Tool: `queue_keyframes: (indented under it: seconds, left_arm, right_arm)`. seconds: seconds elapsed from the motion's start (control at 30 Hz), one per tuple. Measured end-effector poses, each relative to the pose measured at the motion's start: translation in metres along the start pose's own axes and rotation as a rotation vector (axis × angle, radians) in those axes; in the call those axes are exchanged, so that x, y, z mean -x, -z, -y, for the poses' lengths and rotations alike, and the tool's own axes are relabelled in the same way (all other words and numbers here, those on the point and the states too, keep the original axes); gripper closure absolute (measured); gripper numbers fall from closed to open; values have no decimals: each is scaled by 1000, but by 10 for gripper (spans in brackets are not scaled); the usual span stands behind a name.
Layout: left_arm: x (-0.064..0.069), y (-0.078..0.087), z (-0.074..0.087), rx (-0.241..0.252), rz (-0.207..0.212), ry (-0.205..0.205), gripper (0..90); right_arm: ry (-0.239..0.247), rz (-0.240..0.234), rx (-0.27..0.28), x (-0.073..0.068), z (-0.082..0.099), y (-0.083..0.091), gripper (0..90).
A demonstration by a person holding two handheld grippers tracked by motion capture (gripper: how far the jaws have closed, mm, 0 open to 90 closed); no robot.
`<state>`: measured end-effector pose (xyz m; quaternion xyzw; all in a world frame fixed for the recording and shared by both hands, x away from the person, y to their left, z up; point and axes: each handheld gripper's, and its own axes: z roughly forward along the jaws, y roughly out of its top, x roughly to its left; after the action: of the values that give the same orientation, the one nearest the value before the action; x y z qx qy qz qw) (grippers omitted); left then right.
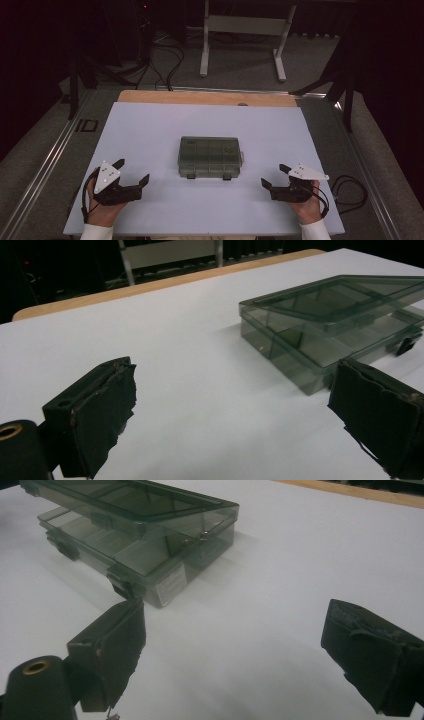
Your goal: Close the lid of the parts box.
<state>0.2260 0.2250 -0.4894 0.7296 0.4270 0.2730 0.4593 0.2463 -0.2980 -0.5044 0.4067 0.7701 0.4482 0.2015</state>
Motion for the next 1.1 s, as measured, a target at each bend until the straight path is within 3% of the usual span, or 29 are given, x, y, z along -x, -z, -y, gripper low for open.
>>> queue_keyframes:
  seconds: [0.1,0.3,0.77,1.1]
  left_arm:
    - [-2,-2,2,-16,-27,4,29]
    - [-3,-3,7,-31,-35,12,14]
    - [-16,5,15,5,-54,58,22]
    - [-16,2,16,-2,-59,57,35]
  right_arm:
    - [-8,11,6,1,3,2,108]
    - [-23,26,21,4,7,4,104]
    - [-62,38,46,7,9,4,99]
    - [-76,28,50,8,10,4,97]
